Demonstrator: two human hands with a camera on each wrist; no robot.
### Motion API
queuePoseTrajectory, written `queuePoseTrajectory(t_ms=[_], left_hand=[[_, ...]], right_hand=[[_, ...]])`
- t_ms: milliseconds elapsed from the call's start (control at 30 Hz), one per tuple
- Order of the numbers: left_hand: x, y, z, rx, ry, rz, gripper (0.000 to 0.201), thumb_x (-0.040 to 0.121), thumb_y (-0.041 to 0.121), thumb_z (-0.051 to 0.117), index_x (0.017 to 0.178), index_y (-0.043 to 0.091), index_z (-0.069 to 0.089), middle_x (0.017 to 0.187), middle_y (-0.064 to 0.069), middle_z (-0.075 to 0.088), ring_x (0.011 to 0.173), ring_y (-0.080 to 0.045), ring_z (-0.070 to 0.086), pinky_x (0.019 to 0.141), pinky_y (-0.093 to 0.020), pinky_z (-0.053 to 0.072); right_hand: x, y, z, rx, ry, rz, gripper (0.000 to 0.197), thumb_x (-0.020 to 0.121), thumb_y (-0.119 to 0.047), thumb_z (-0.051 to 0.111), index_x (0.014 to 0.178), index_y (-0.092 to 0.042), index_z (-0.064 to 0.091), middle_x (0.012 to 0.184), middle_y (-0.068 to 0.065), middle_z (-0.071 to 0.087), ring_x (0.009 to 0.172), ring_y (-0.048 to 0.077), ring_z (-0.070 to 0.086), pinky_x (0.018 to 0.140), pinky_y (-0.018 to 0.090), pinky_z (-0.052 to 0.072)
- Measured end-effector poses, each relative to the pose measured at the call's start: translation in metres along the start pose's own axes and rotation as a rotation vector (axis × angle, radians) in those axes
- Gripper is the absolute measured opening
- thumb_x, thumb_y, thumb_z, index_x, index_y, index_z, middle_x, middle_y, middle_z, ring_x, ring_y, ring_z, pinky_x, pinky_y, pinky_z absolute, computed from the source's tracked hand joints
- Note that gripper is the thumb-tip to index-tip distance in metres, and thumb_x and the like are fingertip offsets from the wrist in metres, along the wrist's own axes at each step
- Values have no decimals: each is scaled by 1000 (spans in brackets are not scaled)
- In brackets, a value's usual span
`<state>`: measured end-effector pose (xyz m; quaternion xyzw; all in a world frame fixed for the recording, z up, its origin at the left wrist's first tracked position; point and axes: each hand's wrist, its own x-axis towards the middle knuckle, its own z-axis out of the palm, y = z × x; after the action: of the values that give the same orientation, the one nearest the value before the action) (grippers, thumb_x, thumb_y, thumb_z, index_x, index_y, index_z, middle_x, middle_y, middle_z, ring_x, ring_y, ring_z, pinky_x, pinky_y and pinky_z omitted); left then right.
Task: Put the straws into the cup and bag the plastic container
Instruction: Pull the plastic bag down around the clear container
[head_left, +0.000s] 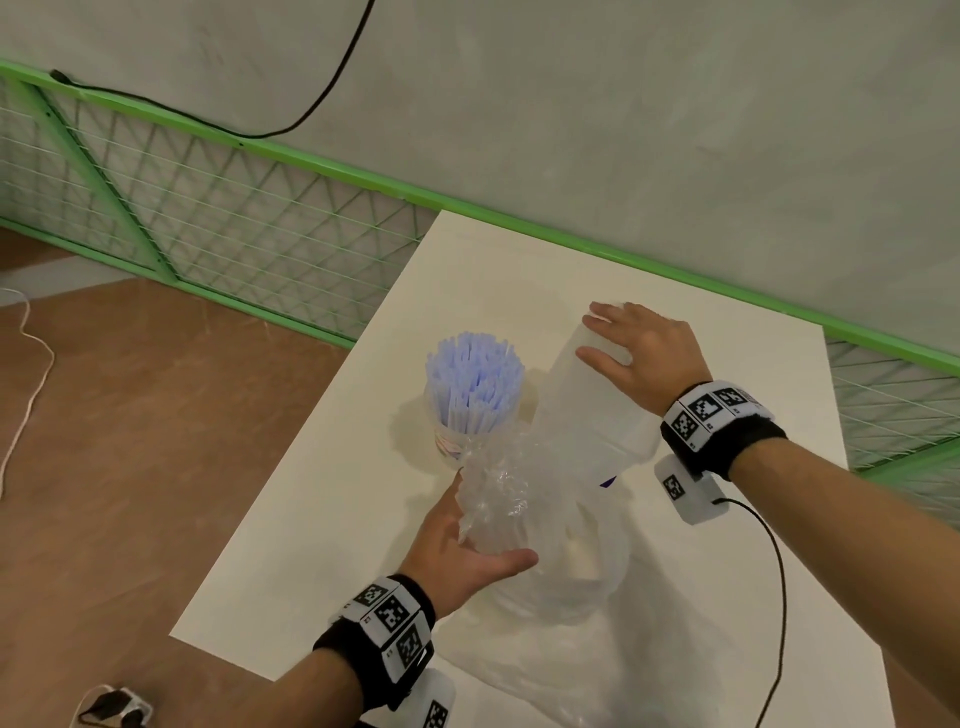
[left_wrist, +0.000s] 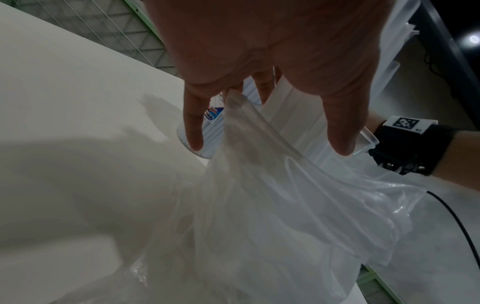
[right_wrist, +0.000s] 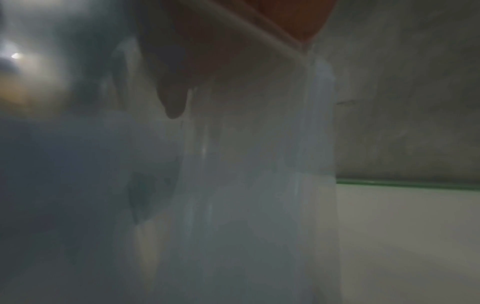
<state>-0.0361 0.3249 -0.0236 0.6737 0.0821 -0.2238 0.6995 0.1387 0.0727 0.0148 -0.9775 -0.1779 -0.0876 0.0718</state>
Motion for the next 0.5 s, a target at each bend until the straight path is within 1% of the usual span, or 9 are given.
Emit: queuePoseTrajectory(t_ms=[100, 167, 200, 233, 300, 367, 400, 433, 500], left_hand=[[0, 2, 0, 16, -6, 7, 71, 66, 0, 86, 126, 21, 55, 110, 9, 71, 98, 1, 67, 73, -5, 48], [1, 2, 0, 16, -10, 6, 71, 67, 0, 86, 127, 20, 55, 110, 9, 71, 98, 2, 67, 73, -4, 47], [0, 3, 1, 14, -8, 4, 71, 67, -1, 86, 126, 21, 55, 109, 9, 71, 96, 3, 67, 72, -4, 47], [0, 3, 1, 13, -7, 2, 70, 67, -1, 86, 125, 22, 55, 108, 10, 71, 94, 4, 67, 71, -4, 47], [0, 2, 1, 9, 2, 0, 69, 67, -2, 86, 123, 23, 55, 107, 9, 71, 92, 5, 67, 70, -3, 47], [0, 1, 1, 11, 4, -3, 70, 66, 0, 86, 124, 23, 55, 110, 8, 71, 94, 5, 67, 71, -3, 47], [1, 0, 1, 10, 1, -4, 72, 66, 0, 87, 126, 23, 54, 110, 8, 71, 96, 3, 67, 72, -4, 47], [1, -1, 0, 8, -3, -3, 74, 66, 1, 87, 128, 22, 54, 110, 8, 72, 98, 2, 67, 73, -4, 47], [2, -2, -1, 10, -2, 2, 77, 65, 2, 88, 131, 21, 52, 112, 9, 71, 100, 1, 67, 74, -5, 47]], right_hand=[[5, 1, 0, 41, 42, 85, 36, 91, -54, 56, 118, -32, 65, 147, -9, 49, 125, 23, 55, 87, 49, 51], [8, -1, -1, 0, 0, 141, 34, 92, -54, 55, 120, -35, 58, 151, -11, 41, 120, 22, 57, 87, 47, 49], [9, -2, -1, -20, -33, 160, 35, 93, -53, 53, 123, -37, 53, 150, -10, 42, 119, 24, 58, 87, 47, 47], [10, -3, -2, -22, -62, 172, 37, 94, -52, 52, 127, -37, 49, 147, -9, 46, 117, 26, 58, 88, 47, 45], [13, -3, -9, 53, -93, 191, 42, 95, -47, 54, 134, -35, 45, 137, -5, 57, 115, 30, 58, 92, 47, 45], [16, -2, -15, 147, -96, 198, 46, 96, -41, 55, 140, -31, 44, 133, 1, 60, 116, 33, 57, 96, 46, 46], [16, 0, -17, 137, -113, 195, 47, 98, -40, 52, 143, -30, 41, 138, 2, 57, 120, 32, 56, 98, 44, 45], [15, -1, -17, 71, -156, 178, 49, 100, -40, 47, 147, -29, 36, 146, 1, 50, 125, 31, 52, 99, 43, 43], [10, -3, -14, -138, -270, 95, 57, 102, -47, 34, 154, -26, 20, 161, -5, 24, 137, 23, 39, 104, 45, 35]])
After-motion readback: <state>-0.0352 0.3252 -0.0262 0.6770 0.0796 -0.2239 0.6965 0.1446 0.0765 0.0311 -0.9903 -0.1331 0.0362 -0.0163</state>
